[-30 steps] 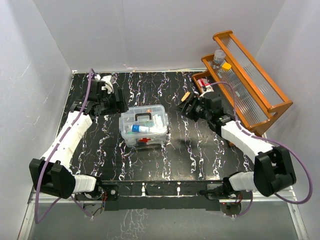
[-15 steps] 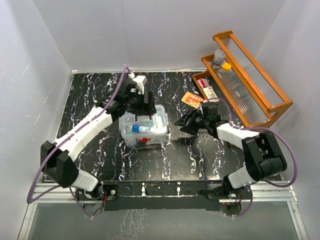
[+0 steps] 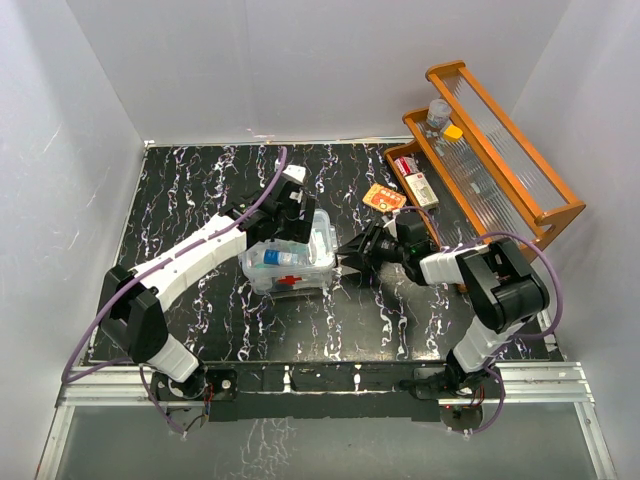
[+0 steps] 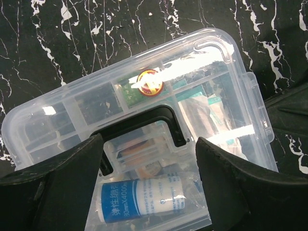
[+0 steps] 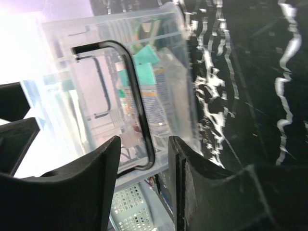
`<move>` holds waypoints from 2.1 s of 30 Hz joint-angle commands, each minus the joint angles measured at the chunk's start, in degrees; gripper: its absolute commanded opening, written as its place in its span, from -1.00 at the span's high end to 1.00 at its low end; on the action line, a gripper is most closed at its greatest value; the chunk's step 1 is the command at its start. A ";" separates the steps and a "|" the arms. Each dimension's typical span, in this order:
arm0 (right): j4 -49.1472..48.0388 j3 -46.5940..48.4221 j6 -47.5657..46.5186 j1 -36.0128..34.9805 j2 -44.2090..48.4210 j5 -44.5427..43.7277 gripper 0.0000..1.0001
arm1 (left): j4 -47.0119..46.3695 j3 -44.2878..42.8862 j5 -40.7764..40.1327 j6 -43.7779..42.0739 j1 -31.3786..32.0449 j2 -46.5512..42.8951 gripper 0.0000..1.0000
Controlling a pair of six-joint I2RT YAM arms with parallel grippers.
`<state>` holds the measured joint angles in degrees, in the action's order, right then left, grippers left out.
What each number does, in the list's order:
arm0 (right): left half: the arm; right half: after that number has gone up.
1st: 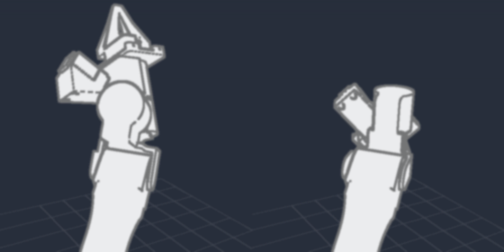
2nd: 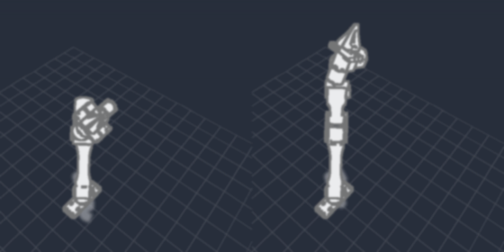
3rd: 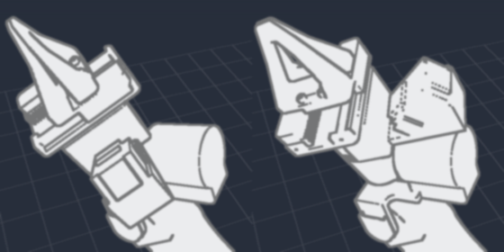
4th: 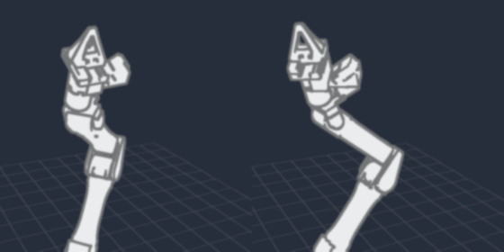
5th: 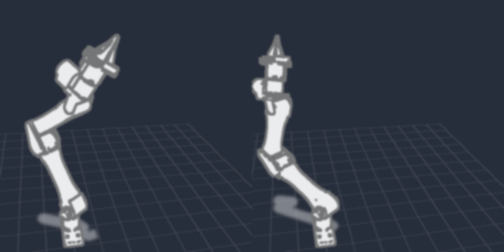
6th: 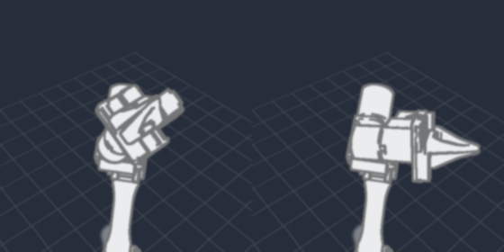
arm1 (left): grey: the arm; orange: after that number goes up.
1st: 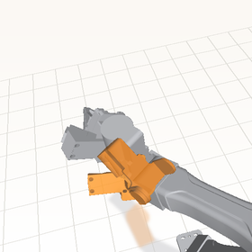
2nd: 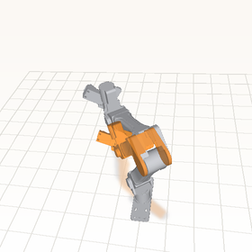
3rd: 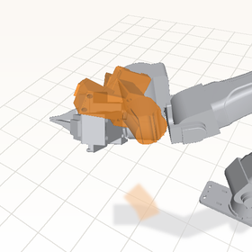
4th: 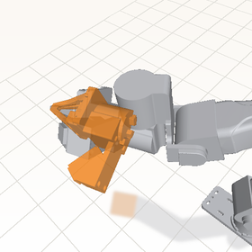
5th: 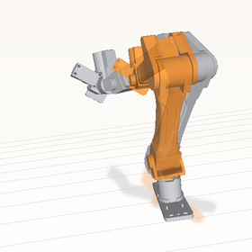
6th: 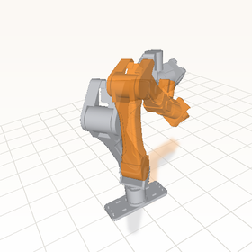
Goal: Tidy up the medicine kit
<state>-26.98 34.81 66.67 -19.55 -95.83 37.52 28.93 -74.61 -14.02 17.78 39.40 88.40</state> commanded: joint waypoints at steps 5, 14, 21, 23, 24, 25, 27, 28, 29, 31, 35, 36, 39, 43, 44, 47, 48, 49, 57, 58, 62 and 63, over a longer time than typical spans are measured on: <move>-19.60 -0.91 7.62 -1.33 -4.91 1.99 0.25 | 2.49 -0.44 -1.04 -3.88 0.15 -1.07 -0.53; -21.48 -0.88 8.24 -2.59 -5.90 2.39 0.32 | 7.10 -0.17 -2.37 -2.78 0.15 1.93 -0.58; -18.18 -2.81 7.73 -2.55 -0.89 -1.20 0.53 | 8.01 0.34 -3.38 -2.04 0.11 2.47 -0.54; -16.80 -3.14 7.29 -2.55 0.57 -1.91 0.58 | 8.33 0.44 -3.25 -1.43 0.16 2.55 -0.53; -16.27 -3.35 7.20 -2.56 1.32 -2.18 0.60 | 8.34 0.54 -3.22 -1.25 0.14 2.49 -0.53; -15.81 -3.53 7.04 -2.56 2.06 -2.53 0.61 | 8.27 0.71 -3.14 -1.05 0.13 2.47 -0.52; -14.44 -3.92 6.58 -2.58 3.78 -3.44 0.63 | 8.18 0.95 -3.12 -0.71 0.15 2.31 -0.51; -13.56 -3.99 6.10 -2.60 4.80 -3.95 0.64 | 8.16 0.95 -3.04 -0.55 0.15 2.24 -0.50; -12.32 -3.92 5.71 -2.55 5.69 -4.35 0.65 | 8.21 0.91 -2.84 -0.43 0.15 2.25 -0.50; -11.26 -3.96 5.13 -2.52 7.22 -4.90 0.65 | 8.25 0.72 -2.48 -0.25 0.16 2.30 -0.49; -9.14 -3.57 4.03 -2.53 9.78 -5.42 0.66 | 8.45 0.47 -2.03 0.12 0.07 2.66 -0.48; -8.60 -3.38 3.81 -2.58 10.43 -5.39 0.66 | 8.49 0.48 -1.98 0.22 0.04 2.80 -0.48; -7.30 -3.09 3.11 -2.52 12.07 -5.39 0.65 | 8.54 0.45 -1.67 0.42 0.07 3.13 -0.47; -5.43 -2.60 1.88 -2.56 13.70 -5.46 0.63 | 8.47 0.50 -1.59 0.76 0.06 3.57 -0.46; -5.44 -2.45 1.69 -2.52 13.82 -5.25 0.63 | 8.49 0.51 -1.56 0.76 0.07 3.65 -0.46; -5.63 -1.82 1.31 -2.51 13.23 -4.46 0.61 | 8.43 0.45 -1.37 0.72 0.07 3.72 -0.45; -5.82 -1.70 1.28 -2.59 12.96 -4.13 0.61 | 8.47 0.55 -1.42 0.68 0.04 3.81 -0.45; -5.88 -1.41 1.16 -2.60 12.68 -3.83 0.59 | 8.55 0.52 -1.49 0.60 0.06 3.83 -0.45; -4.08 1.32 -1.11 -4.00 12.45 -3.94 0.42 | 8.54 0.65 -1.04 0.68 0.07 4.01 -0.44; -3.03 1.84 -1.86 -4.11 12.32 -4.21 0.40 | 8.45 0.62 -1.00 0.74 0.07 4.07 -0.44; 0.90 4.13 -4.57 -5.22 11.45 -5.45 0.35 | 8.52 0.44 -0.74 0.69 0.07 4.36 -0.43; 1.58 4.58 -5.07 -5.49 11.20 -5.78 0.35 | 8.53 0.43 -0.74 0.66 0.07 4.36 -0.43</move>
<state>-26.72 35.18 65.23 -23.55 -83.99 32.95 31.31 -75.07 -15.44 19.18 39.44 89.95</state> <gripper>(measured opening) 0.323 0.719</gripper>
